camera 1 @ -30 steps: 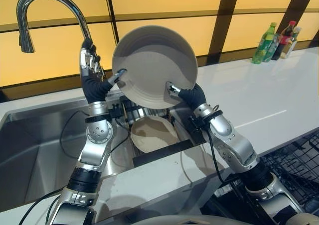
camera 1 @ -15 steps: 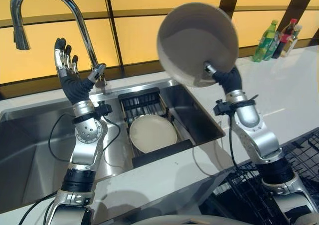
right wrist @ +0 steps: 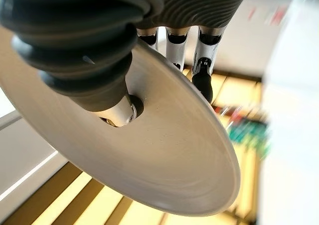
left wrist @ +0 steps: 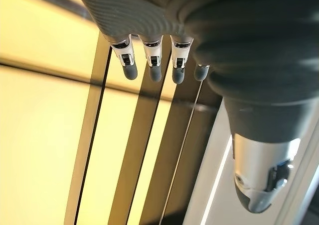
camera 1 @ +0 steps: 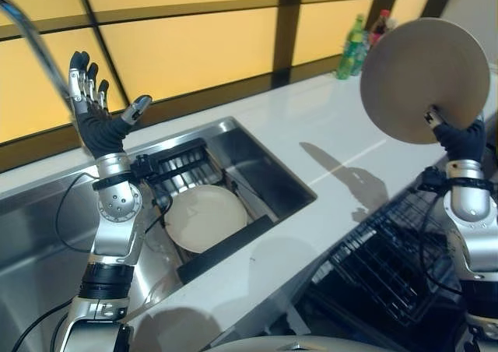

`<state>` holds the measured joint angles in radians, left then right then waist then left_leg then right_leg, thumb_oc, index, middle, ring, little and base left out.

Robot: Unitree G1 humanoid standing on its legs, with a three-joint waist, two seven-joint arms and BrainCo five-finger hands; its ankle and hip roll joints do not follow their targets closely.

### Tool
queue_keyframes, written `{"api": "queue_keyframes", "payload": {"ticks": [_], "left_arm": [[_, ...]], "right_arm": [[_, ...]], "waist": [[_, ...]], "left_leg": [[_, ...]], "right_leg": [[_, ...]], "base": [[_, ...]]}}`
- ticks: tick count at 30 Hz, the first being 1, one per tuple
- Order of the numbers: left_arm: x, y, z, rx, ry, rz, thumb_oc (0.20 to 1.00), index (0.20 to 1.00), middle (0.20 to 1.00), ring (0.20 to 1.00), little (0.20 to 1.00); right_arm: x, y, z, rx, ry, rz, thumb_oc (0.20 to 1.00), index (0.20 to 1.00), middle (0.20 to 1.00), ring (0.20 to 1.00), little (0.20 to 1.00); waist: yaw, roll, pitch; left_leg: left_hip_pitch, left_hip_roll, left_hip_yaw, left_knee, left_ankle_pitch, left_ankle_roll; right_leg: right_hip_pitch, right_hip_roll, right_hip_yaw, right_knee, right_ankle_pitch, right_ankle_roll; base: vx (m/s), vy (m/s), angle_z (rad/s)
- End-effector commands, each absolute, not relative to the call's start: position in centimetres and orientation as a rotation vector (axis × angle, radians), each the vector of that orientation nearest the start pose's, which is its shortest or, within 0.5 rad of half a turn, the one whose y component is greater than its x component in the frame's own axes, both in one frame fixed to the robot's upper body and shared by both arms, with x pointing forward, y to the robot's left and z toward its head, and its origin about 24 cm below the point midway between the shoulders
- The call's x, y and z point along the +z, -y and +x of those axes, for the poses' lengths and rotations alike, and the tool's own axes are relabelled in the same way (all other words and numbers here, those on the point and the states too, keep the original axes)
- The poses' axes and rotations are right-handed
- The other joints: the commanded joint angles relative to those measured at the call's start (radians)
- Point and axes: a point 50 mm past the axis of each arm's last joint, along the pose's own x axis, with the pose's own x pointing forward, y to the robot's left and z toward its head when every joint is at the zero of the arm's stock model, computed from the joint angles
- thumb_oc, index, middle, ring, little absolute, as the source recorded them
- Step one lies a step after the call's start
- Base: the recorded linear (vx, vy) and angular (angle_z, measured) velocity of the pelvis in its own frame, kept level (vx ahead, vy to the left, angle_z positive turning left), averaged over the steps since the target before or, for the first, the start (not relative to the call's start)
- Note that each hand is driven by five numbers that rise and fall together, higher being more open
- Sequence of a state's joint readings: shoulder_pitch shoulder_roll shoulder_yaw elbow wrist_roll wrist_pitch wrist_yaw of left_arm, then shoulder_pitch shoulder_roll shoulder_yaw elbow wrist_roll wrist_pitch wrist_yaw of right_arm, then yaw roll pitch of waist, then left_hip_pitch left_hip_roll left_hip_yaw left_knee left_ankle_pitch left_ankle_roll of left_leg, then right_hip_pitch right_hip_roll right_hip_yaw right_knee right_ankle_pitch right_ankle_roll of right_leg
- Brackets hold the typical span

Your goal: Pick up plates and place into dishwasher.

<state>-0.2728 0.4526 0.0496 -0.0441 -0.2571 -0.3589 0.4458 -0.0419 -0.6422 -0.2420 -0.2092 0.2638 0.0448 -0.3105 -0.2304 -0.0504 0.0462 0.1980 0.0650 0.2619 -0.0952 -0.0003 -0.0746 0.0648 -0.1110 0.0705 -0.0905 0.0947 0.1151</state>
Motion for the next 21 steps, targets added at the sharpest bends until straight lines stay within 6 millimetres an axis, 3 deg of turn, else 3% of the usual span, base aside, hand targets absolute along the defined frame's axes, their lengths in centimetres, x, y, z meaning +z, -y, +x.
{"api": "queue_keyframes", "payload": {"ticks": [1, 5, 7, 9, 12, 21], "left_arm": [[19.5, -24.9, 27.5, 0.38, 0.775, 0.122, 1.0, 1.0, 1.0, 1.0, 1.0], [19.8, -25.4, 27.5, 0.41, 0.78, 0.177, 1.0, 1.0, 1.0, 1.0, 1.0], [20.1, -26.4, 27.1, 0.444, 0.781, 0.222, 1.0, 1.0, 1.0, 1.0, 1.0], [20.3, -27.2, 26.6, 0.475, 0.785, 0.256, 1.0, 1.0, 1.0, 1.0, 1.0], [20.8, -28.0, 26.4, 0.506, 0.798, 0.275, 1.0, 1.0, 1.0, 1.0, 1.0], [19.4, -29.5, 24.8, 0.522, 0.765, 0.287, 1.0, 1.0, 1.0, 1.0, 1.0]], "right_arm": [[19.4, 32.0, 23.1, -0.517, 0.455, -0.423, 0.2, 0.2, 0.2, 0.2, 0.2], [17.5, 33.7, 21.7, -0.566, 0.377, -0.406, 0.2, 0.2, 0.2, 0.2, 0.2], [16.6, 34.1, 21.5, -0.572, 0.339, -0.384, 0.2, 0.2, 0.2, 0.2, 0.2], [16.1, 34.0, 21.7, -0.576, 0.315, -0.367, 0.2, 0.2, 0.2, 0.2, 0.2], [14.9, 34.3, 21.6, -0.607, 0.279, -0.352, 0.2, 0.2, 0.2, 0.2, 0.2], [11.3, 35.0, 20.7, -0.573, 0.055, -0.395, 0.2, 0.2, 0.2, 0.2, 0.2]], "waist": [[-0.03, -0.013, -0.026], [-0.062, -0.025, 0.002], [-0.049, -0.03, 0.02], [-0.031, -0.034, 0.031], [-0.014, -0.024, 0.034], [0.011, -0.006, 0.022]], "left_leg": [[-0.009, -0.009, -0.004, 0.008, -0.063, 0.049], [-0.01, -0.003, 0.036, 0.008, -0.062, 0.049], [-0.001, 0.008, 0.088, 0.01, -0.061, 0.047], [-0.01, 0.017, 0.117, 0.009, -0.042, 0.043], [-0.042, 0.032, 0.118, 0.016, -0.018, 0.046], [-0.026, 0.047, 0.063, 0.012, -0.014, 0.023]], "right_leg": [[-0.057, -0.083, 0.01, 0.086, 0.021, 0.097], [-0.114, -0.093, 0.003, 0.116, 0.055, 0.12], [-0.118, -0.112, -0.079, 0.124, 0.055, 0.134], [-0.121, -0.122, -0.116, 0.135, 0.074, 0.133], [-0.1, -0.107, -0.098, 0.131, 0.027, 0.118], [-0.038, -0.079, -0.116, 0.078, 0.0, 0.081]], "base": [[0.01, 0.009, -0.27], [-0.03, -0.027, -0.31], [-0.06, -0.137, -0.46], [-0.14, -0.195, -0.79], [-0.14, -0.184, -0.71], [0.05, -0.148, -0.22]]}}
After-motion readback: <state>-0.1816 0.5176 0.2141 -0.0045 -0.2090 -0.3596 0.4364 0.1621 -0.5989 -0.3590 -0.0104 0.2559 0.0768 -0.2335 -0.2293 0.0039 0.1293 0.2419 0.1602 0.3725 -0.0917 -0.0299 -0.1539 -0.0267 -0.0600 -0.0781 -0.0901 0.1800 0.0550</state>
